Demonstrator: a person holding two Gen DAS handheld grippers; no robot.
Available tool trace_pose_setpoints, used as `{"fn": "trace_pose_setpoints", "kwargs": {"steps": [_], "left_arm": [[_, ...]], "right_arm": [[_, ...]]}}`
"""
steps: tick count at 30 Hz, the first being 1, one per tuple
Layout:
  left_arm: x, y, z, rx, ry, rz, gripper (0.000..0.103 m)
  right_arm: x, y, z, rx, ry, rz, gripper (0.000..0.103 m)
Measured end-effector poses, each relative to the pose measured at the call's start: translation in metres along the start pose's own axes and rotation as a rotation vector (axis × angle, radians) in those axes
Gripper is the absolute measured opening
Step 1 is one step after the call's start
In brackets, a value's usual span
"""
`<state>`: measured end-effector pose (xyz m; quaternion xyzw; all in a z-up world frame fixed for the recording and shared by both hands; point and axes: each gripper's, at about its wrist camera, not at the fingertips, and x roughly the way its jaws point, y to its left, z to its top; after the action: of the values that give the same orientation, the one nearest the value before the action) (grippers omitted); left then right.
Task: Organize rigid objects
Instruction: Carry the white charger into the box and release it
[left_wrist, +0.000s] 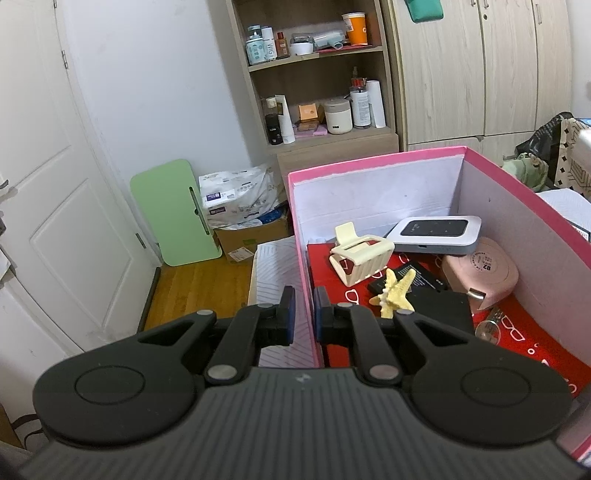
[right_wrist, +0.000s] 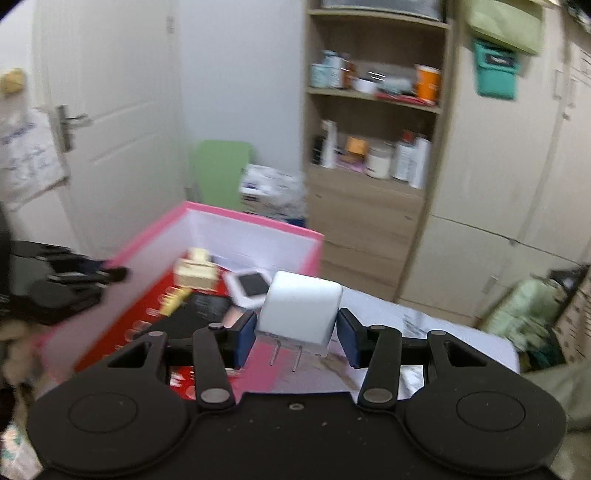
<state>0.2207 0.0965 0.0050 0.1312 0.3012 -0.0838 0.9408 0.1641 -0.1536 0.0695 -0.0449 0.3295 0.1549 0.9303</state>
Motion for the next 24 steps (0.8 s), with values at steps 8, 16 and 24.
{"fn": "trace_pose_setpoints", "kwargs": {"steps": [8, 16, 24], "left_arm": [[0.001, 0.001, 0.000, 0.018, -0.001, -0.022, 0.010], [0.000, 0.005, -0.001, -0.010, -0.005, -0.042, 0.010], [-0.001, 0.005, -0.002, -0.028, -0.023, -0.040, 0.008]], "right_arm": [[0.034, 0.037, 0.019, -0.075, 0.082, 0.192, 0.053], [0.106, 0.046, 0.028, -0.050, 0.269, 0.266, 0.053], [0.144, 0.053, 0.028, -0.005, 0.350, 0.293, 0.053]]}}
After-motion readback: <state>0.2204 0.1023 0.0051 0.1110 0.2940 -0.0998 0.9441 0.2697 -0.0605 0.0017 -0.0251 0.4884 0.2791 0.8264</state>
